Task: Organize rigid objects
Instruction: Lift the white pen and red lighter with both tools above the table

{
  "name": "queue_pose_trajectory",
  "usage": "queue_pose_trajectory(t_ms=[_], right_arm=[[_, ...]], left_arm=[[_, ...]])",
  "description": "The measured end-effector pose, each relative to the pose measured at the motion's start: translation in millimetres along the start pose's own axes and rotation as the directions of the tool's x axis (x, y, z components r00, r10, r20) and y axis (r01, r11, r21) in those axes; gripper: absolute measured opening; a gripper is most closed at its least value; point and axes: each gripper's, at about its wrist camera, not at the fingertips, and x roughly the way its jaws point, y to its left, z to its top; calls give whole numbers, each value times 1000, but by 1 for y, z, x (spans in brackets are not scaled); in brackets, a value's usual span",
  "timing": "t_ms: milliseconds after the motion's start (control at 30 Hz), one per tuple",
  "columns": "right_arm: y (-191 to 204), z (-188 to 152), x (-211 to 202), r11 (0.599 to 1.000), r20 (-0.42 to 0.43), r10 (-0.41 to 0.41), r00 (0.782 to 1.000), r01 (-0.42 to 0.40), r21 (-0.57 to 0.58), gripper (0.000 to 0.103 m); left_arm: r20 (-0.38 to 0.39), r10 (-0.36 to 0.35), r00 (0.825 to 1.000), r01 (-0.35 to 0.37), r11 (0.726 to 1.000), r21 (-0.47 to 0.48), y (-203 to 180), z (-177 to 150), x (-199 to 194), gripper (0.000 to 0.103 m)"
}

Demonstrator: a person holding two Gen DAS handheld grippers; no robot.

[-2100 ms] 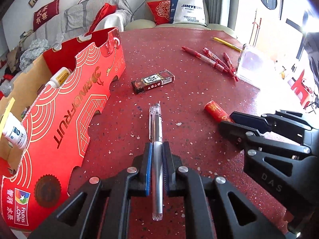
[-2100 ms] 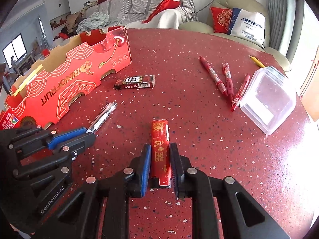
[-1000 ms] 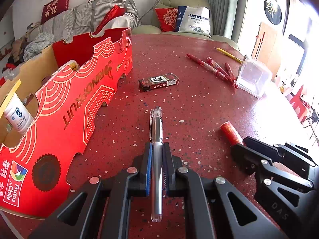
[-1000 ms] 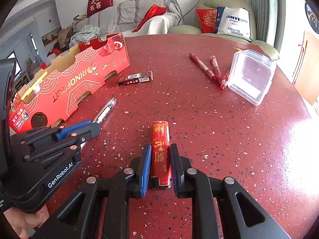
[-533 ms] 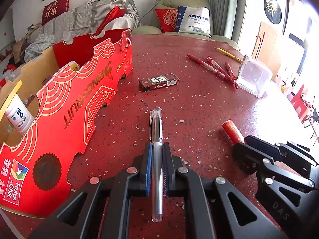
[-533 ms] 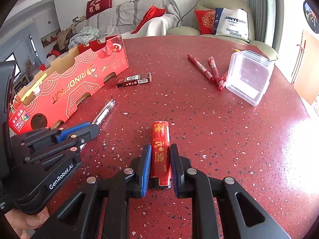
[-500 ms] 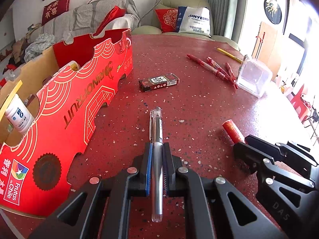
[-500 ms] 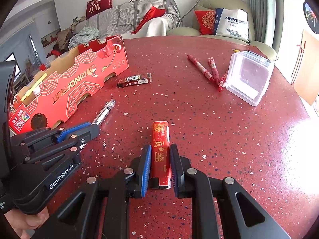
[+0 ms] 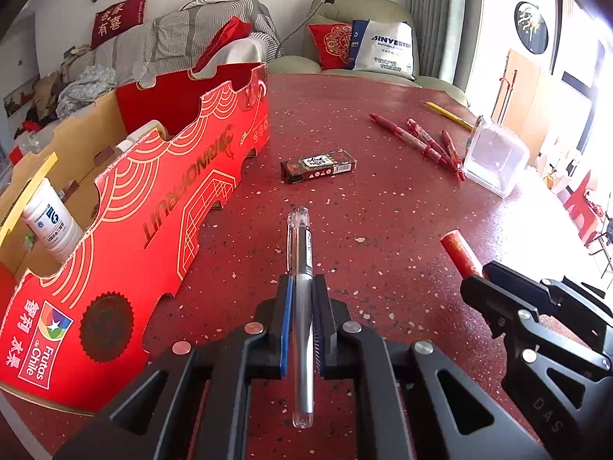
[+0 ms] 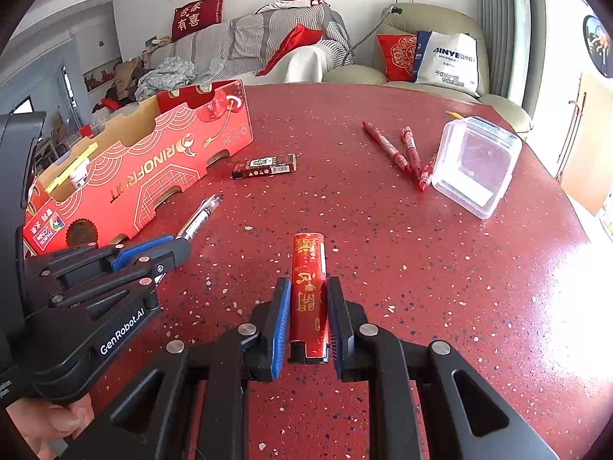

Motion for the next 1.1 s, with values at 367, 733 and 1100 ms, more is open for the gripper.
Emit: queue_pose_trajectory(t_ms=[367, 733, 1100], right_arm=[[-2, -3, -9, 999, 63, -34, 997, 33, 16, 20], [-5, -4, -15, 999, 95, -41, 995, 38, 34, 20], [-8, -5, -16, 998, 99, -44, 994, 39, 48, 20]], left_arm=[[24, -29, 999, 29, 1000, 1, 1, 0, -1, 10], [46, -35, 998, 34, 999, 21, -4, -1, -4, 10], [51, -37, 998, 35, 999, 31, -6, -2, -6, 10]])
